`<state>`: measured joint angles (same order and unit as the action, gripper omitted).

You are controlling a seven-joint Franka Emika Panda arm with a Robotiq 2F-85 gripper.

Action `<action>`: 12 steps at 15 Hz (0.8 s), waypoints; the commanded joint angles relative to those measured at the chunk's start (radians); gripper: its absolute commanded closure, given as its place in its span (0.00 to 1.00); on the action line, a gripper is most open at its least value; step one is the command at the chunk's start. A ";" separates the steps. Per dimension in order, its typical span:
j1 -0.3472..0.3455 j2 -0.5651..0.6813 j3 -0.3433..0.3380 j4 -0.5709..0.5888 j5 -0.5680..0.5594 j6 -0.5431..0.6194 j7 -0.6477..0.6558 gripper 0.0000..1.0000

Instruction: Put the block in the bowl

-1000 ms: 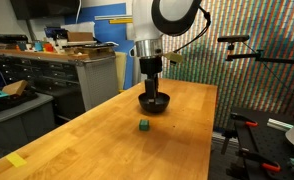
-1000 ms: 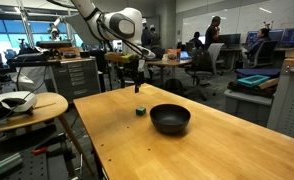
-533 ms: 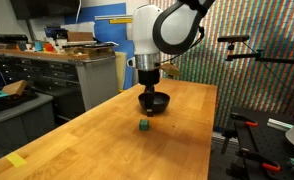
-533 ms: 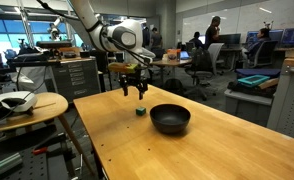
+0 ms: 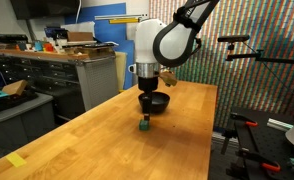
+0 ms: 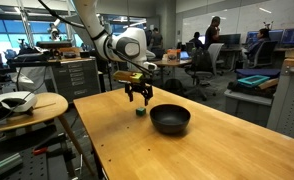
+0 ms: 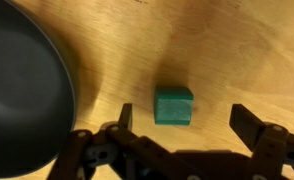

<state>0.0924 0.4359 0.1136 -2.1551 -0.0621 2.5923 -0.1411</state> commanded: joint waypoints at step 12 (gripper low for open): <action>-0.006 0.113 0.020 0.046 -0.001 0.056 -0.029 0.00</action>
<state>0.0925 0.5112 0.1323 -2.1468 -0.0619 2.6318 -0.1513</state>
